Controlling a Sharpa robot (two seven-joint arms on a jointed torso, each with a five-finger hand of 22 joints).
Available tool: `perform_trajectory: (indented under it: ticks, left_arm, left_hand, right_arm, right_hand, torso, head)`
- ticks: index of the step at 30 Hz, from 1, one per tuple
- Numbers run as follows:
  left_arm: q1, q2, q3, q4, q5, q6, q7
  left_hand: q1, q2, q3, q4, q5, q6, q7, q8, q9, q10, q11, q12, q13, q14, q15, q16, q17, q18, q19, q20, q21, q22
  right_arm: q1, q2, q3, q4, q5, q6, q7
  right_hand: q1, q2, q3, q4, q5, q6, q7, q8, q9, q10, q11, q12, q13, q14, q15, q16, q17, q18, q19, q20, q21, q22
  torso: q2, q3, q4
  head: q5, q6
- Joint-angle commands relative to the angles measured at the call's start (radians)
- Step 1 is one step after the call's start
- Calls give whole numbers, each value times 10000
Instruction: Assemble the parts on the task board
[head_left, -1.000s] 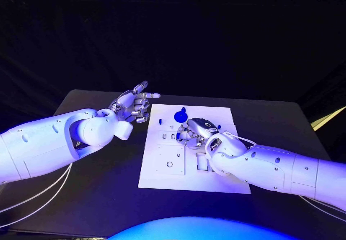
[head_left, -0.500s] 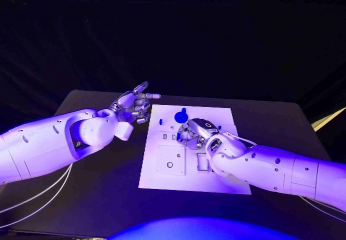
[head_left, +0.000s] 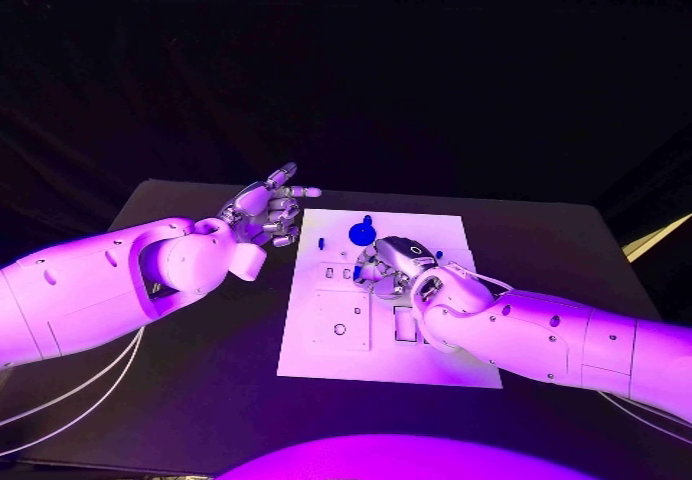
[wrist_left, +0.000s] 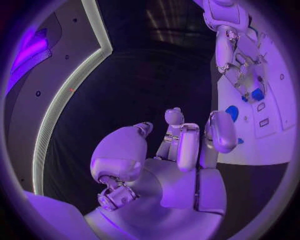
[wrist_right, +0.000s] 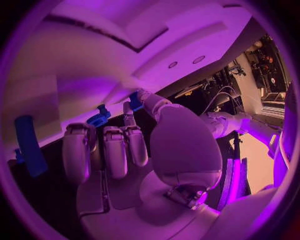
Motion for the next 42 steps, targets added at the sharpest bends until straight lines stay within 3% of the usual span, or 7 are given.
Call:
perform_trajectory:
  ticks: [1, 19, 32, 36, 39, 40, 42]
  left_arm:
    - [17, 2, 10, 17, -9, 45, -4]
    - [17, -1, 10, -2, -22, 100, -31]
    - [17, -14, 10, -5, -20, 134, -63]
    - [17, -17, 10, -20, -141, 122, -57]
    - [17, -20, 9, -40, -361, 98, -47]
    - [17, -19, 9, -48, -434, 89, -46]
    - [17, -17, 9, -64, -575, 72, -52]
  left_hand:
    - [123, -17, -55, -14, -45, 35, 90, -160, -42, -108, 6, 5, 59, 503, 98, -37, 1384, 33, -142, -24, -92, 10]
    - [140, -25, -56, -10, -50, 39, 89, -160, -42, -104, 5, 9, 61, 503, 97, -37, 1383, 33, -140, -24, -91, 11]
    - [158, -35, -58, -4, -58, 44, 89, -161, -43, -69, 4, 42, 120, 509, 97, -30, 1399, 29, -128, -25, -80, 29]
    - [176, -50, -61, -5, -64, 45, 89, -164, -45, -80, 4, 33, 94, 510, 96, -29, 1399, 30, -128, -25, -81, 26]
    - [201, -75, -67, -10, -70, 36, 87, -172, -48, -82, 3, 33, 90, 513, 95, -26, 1405, 27, -119, -25, -73, 38]
    - [254, -129, -80, -16, -80, 13, 84, -190, -56, -86, 2, 35, 89, 512, 94, -26, 1402, 30, -125, -25, -78, 26]
    - [323, -186, -90, -24, -91, -25, 74, -215, -66, -71, -5, 53, 120, 514, 90, -24, 1405, 31, -127, -27, -81, 19]
  right_arm:
    - [-8, 11, -6, -2, -23, 41, -10]
    - [-8, 12, -7, 25, -12, 19, 36]
    - [-8, -32, -9, 89, -24, -19, 21]
    - [-7, -129, -9, 207, -50, 3, 24]
    - [-6, -259, -8, 380, -66, 24, 32]
    - [-5, -313, -8, 455, -71, 28, 31]
    - [1, -427, -6, 615, -85, 31, 28]
  right_hand:
    - [-317, -38, 342, -50, 49, -47, 40, 200, 125, 477, 66, -153, 1989, 1096, 50, 136, 2746, 1, 302, -15, -183, 1913]
    - [-339, -361, 221, -35, 51, -843, 373, -411, -160, 174, 359, -697, 1655, 1096, 299, 136, 2746, 153, -32, 214, -933, 1544]
    - [-345, -462, 90, -12, 50, -974, 415, -542, -225, 120, 403, -781, 1602, 1096, 342, 136, 2746, 176, -77, 259, -1053, 1488]
    - [-165, -538, -412, 44, 82, -1248, 503, -782, -342, -89, 485, -1084, 1413, 1043, 418, 36, 2622, 226, -185, 334, -1327, 1362]
    - [616, -361, -2688, 617, 180, -1985, 669, -1126, -618, -456, 654, -1580, 1056, 921, 564, -162, 2378, 240, -199, 468, -1449, 1331]
    - [1362, -189, -3653, 1383, 232, -2305, 695, -1091, -792, -490, 704, -1595, 1001, 912, 588, -171, 2363, 246, -203, 516, -1497, 1327]
    - [1995, -451, -4019, 2404, 257, -2755, 770, -1119, -1012, -572, 700, -1683, 893, 888, 596, -202, 2321, 255, -240, 559, -1611, 1293]
  torso:
    - [0, -1, 0]
    - [0, -7, -1]
    - [-7, -6, 4]
    - [-8, -5, 3]
    - [-7, -2, -8]
    - [-6, -1, -7]
    - [-11, 4, -10]
  head:
    - [-2, -3]
    - [-13, -27]
    - [-3, -37]
    - [0, -50]
    - [9, -49]
    - [12, -48]
    - [13, -42]
